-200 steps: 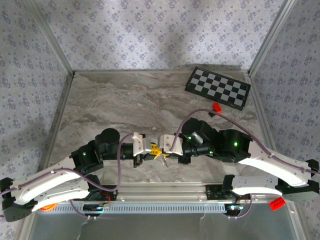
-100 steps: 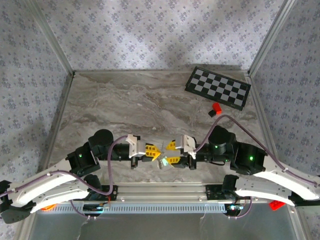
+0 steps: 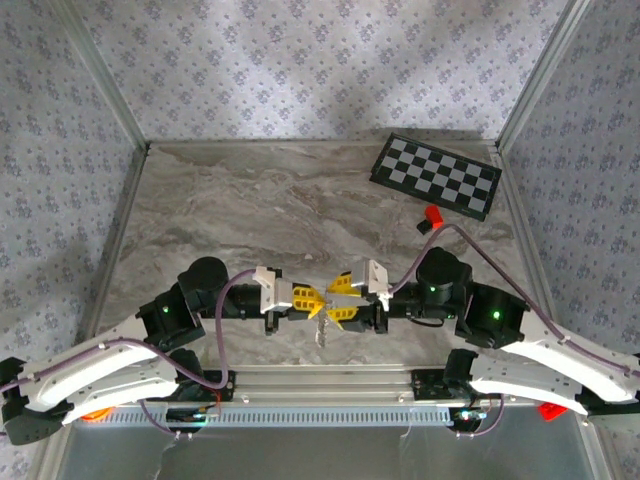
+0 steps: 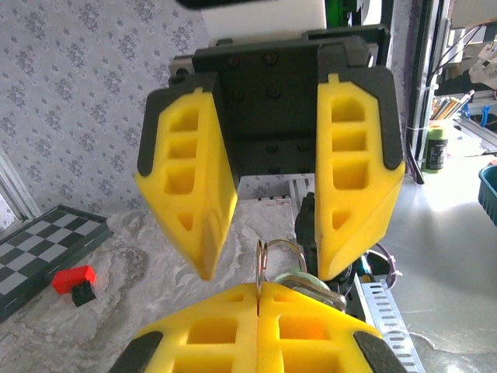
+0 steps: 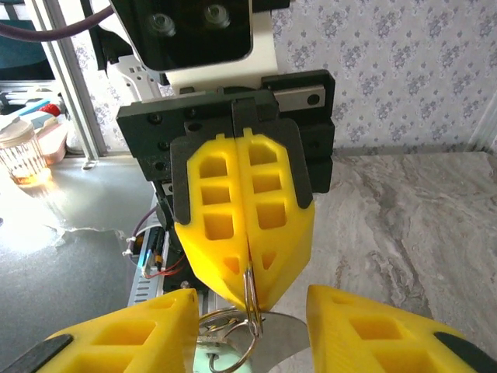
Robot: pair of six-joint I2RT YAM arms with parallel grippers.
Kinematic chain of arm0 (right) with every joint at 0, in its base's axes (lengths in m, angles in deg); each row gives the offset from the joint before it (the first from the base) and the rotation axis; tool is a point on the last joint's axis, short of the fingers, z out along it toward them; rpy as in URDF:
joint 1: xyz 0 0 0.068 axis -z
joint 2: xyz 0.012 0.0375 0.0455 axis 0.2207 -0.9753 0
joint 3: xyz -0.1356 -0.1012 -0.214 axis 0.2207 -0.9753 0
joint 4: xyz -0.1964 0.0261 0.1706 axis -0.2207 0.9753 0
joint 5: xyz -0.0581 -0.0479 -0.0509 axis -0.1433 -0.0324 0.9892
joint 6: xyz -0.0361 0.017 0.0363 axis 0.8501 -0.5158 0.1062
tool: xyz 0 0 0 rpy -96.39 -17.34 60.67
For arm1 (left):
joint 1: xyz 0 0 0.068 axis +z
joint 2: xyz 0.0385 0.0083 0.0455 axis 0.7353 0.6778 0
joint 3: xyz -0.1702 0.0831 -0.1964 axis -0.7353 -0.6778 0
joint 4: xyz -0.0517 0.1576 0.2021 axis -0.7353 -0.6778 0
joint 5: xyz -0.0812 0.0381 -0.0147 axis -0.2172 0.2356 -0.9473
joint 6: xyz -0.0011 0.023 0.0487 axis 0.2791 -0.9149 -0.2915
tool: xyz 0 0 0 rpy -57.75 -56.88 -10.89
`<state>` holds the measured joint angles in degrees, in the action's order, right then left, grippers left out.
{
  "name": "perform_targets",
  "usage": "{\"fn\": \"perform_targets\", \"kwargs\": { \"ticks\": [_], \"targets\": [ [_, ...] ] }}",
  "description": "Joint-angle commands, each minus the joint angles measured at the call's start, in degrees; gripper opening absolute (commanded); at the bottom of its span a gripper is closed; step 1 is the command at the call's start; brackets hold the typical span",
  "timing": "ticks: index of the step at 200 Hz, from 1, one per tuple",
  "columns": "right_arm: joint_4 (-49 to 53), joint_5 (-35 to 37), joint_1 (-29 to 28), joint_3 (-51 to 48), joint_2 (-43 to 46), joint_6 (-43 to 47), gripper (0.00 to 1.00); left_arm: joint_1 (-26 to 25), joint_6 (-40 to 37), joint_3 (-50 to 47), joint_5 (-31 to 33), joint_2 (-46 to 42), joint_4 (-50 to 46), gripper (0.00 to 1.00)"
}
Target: Put the keys on the keyring
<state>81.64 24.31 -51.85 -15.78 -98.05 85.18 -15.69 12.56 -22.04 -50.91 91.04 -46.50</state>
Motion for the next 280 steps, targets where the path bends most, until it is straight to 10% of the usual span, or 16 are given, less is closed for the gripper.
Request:
{"fn": "perform_targets", "kwargs": {
  "ticks": [1, 162, 187, 218, 280],
  "targets": [
    [-0.6, -1.5, 0.5, -0.6, 0.5, -1.4, 0.40, 0.0, 0.3, 0.2, -1.4, -0.5, 4.0, 0.00],
    [-3.1, -1.7, 2.5, -1.8, 1.8, -0.9, 0.00, 0.0, 4.6, -1.1, -4.2, 1.5, 10.6, 0.00],
    [-0.7, 0.8, 2.6, 0.2, 1.5, 0.8, 0.00, 0.0, 3.5, 1.8, -3.0, 2.4, 4.6, 0.00],
    [7.7, 3.6, 2.6, 5.9, -1.4, 3.4, 0.00, 0.0, -0.2, 7.8, 1.0, 3.3, -9.8, 0.29],
    [20.8, 7.1, 1.8, 16.4, -9.8, 8.6, 0.00, 0.0, -4.7, 13.3, 5.5, 5.0, -18.7, 0.28]
  ]
}}
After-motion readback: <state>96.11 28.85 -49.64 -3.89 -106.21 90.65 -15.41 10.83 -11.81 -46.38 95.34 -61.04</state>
